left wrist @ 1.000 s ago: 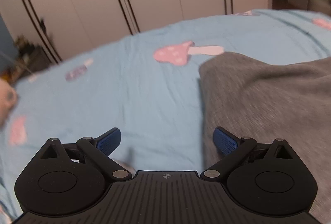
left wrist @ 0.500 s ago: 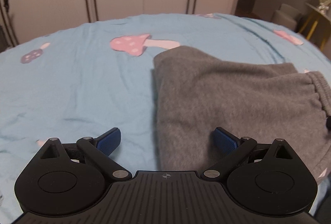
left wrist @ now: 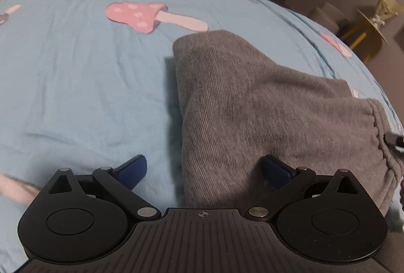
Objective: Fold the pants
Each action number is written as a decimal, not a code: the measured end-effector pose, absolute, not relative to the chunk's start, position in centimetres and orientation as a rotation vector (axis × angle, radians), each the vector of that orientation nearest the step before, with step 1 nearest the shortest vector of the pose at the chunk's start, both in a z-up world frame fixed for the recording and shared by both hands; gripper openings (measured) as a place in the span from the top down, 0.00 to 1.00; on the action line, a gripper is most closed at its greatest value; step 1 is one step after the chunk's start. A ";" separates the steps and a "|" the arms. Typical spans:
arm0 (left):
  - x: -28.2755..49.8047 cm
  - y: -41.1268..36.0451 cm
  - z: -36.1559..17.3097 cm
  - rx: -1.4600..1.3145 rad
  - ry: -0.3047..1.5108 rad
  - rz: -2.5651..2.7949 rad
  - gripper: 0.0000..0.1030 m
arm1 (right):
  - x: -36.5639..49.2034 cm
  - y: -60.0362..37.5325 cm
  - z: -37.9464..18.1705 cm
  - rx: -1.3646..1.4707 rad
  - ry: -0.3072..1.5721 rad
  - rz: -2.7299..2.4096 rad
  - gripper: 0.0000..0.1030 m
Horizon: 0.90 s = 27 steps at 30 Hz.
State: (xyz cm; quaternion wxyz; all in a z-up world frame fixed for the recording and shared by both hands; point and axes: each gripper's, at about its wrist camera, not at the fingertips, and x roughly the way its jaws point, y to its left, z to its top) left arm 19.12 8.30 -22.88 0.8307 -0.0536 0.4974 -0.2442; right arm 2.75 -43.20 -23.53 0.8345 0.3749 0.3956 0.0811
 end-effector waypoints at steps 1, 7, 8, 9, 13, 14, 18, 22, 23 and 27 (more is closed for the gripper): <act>19.4 8.5 -23.1 -0.134 1.064 -0.530 0.00 | 3.1 -43.2 -23.6 0.789 0.824 0.205 0.01; 20.3 8.7 -23.1 -0.168 1.039 -0.642 0.00 | 5.5 -41.4 -24.6 0.763 0.813 0.359 0.01; 20.4 8.7 -23.2 -0.183 1.041 -0.664 0.00 | 5.9 -41.0 -24.5 0.740 0.827 0.376 0.01; 20.6 8.7 -23.4 -0.201 1.049 -0.683 0.00 | 6.2 -40.8 -24.4 0.719 0.843 0.393 0.01; 21.1 7.0 -24.1 -0.253 1.089 -0.813 0.00 | 7.5 -41.8 -25.0 0.829 0.876 0.429 0.01; 21.0 6.1 -24.2 -0.191 1.080 -0.810 0.00 | 7.8 -42.1 -25.1 0.857 0.888 0.448 0.01; 21.5 5.4 -24.3 -0.202 1.075 -0.814 0.00 | 8.9 -41.2 -25.1 0.818 0.958 0.485 0.01; 22.3 6.3 -24.9 -0.340 1.105 -0.821 0.00 | 9.8 -40.0 -24.8 0.822 0.991 0.483 0.10; 22.3 6.2 -24.9 -0.339 1.101 -0.822 0.00 | 10.0 -39.7 -24.8 0.792 0.999 0.484 0.15; 21.8 5.2 -24.5 -0.280 1.067 -0.854 0.00 | 11.3 -39.6 -25.3 0.857 1.021 0.506 0.06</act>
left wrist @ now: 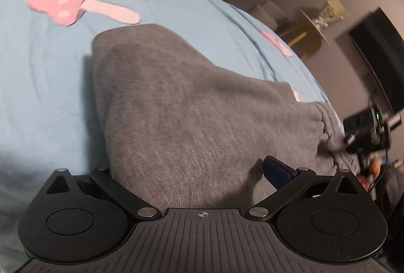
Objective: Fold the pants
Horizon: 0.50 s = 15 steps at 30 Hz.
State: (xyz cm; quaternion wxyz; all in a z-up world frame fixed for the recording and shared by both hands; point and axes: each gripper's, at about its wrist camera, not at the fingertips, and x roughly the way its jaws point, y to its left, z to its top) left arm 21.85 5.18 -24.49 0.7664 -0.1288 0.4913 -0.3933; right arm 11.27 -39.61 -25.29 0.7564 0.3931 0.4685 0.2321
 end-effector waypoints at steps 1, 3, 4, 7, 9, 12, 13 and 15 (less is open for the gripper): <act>21.9 5.0 -24.7 -0.270 1.063 -0.849 0.00 | 11.7 -39.5 -25.4 0.898 1.023 0.512 0.03; 22.2 4.8 -25.0 -0.275 1.065 -0.842 0.01 | 12.5 -38.7 -25.4 0.866 1.059 0.496 0.03; 22.4 4.8 -24.8 -0.292 1.068 -0.828 0.01 | 12.7 -38.3 -25.3 0.849 1.065 0.483 0.03; 21.9 4.5 -23.5 -0.260 1.060 -0.797 0.29 | 12.0 -37.2 -24.3 0.803 1.041 0.385 0.19; 20.8 4.1 -22.6 -0.186 1.017 -0.783 0.38 | 11.4 -35.7 -23.1 0.720 1.030 0.309 0.39; 19.4 3.0 -21.5 -0.092 0.977 -0.751 0.52 | 10.0 -34.7 -21.4 0.749 0.964 0.318 0.43; 19.3 3.1 -21.0 -0.098 0.981 -0.735 0.54 | 9.7 -34.0 -20.8 0.731 0.945 0.310 0.43; 19.2 3.6 -20.3 -0.132 0.988 -0.715 0.58 | 9.4 -32.4 -19.5 0.691 0.916 0.299 0.43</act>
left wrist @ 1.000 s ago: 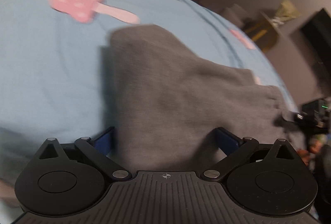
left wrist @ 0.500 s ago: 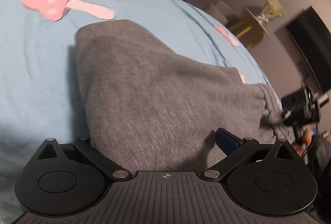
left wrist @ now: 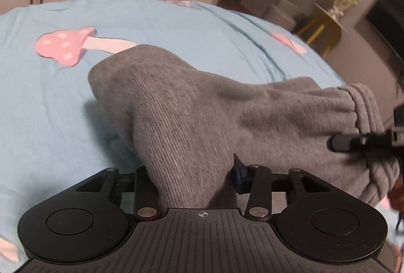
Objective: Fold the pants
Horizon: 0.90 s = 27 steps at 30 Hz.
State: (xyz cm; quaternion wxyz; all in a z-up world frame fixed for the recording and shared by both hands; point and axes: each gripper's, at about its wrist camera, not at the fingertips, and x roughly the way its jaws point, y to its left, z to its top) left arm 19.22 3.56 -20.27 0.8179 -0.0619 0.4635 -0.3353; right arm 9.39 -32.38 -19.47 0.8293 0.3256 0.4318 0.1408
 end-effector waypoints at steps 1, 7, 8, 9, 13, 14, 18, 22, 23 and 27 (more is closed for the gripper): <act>19.2 3.8 -19.8 -0.148 0.990 -0.704 0.59 | 9.1 -31.8 -18.9 0.682 0.899 0.293 0.44; 20.0 4.0 -15.2 -0.121 0.898 -0.689 0.60 | 10.1 -29.7 -14.6 0.660 0.815 0.331 0.45; 20.7 4.1 -14.3 -0.118 0.876 -0.677 0.60 | 10.8 -29.4 -13.9 0.651 0.796 0.335 0.45; 21.2 4.1 -13.5 -0.119 0.860 -0.667 0.60 | 11.6 -29.4 -13.2 0.647 0.778 0.343 0.45; 24.8 4.6 -11.2 -0.128 0.831 -0.600 0.60 | 15.8 -29.6 -11.5 0.657 0.717 0.348 0.45; 25.7 4.6 -10.9 -0.129 0.826 -0.583 0.60 | 17.1 -29.6 -11.4 0.657 0.710 0.345 0.45; 28.7 4.0 -10.9 -0.084 0.799 -0.523 0.61 | 22.4 -30.2 -11.4 0.666 0.698 0.326 0.45; 31.1 3.9 -12.8 -0.097 0.821 -0.485 0.67 | 26.6 -30.0 -13.4 0.672 0.726 0.278 0.46; 31.5 3.6 -13.6 -0.105 0.840 -0.475 0.67 | 27.3 -30.0 -14.1 0.667 0.736 0.267 0.46; 33.3 3.8 -17.9 -0.101 0.914 -0.405 0.65 | 29.2 -29.7 -17.6 0.639 0.801 0.201 0.45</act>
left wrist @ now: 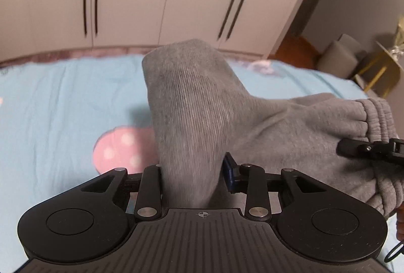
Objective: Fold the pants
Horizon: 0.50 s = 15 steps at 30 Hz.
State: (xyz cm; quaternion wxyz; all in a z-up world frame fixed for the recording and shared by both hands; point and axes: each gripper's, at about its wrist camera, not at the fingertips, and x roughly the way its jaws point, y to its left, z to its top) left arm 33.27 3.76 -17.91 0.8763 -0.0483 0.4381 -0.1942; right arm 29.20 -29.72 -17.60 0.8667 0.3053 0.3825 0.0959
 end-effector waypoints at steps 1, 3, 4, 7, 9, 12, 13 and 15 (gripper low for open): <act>33.3 4.0 -18.2 -0.100 0.910 -0.406 0.65 | 29.4 -29.5 -18.2 0.613 0.813 0.185 0.45; 33.5 4.0 -18.1 -0.112 0.906 -0.416 0.63 | 29.3 -29.8 -19.0 0.577 0.819 0.176 0.45; 33.6 4.0 -18.1 -0.114 0.906 -0.418 0.62 | 29.3 -30.0 -19.2 0.574 0.818 0.178 0.45; 33.5 4.1 -18.0 -0.097 0.909 -0.383 0.47 | 29.8 -29.5 -19.3 0.553 0.822 0.165 0.44; 33.5 5.3 -17.8 -0.044 0.899 -0.231 0.22 | 29.2 -30.0 -19.3 0.485 0.833 0.116 0.35; 33.3 6.6 -17.5 0.096 0.936 0.053 0.20 | 27.9 -29.9 -17.9 0.321 0.793 -0.130 0.03; 32.9 7.3 -17.1 0.103 0.919 0.118 0.23 | 27.2 -30.0 -16.9 0.298 0.757 -0.172 0.03; 31.6 7.7 -16.3 0.073 0.892 0.116 0.22 | 25.1 -29.2 -15.5 0.323 0.669 -0.225 0.04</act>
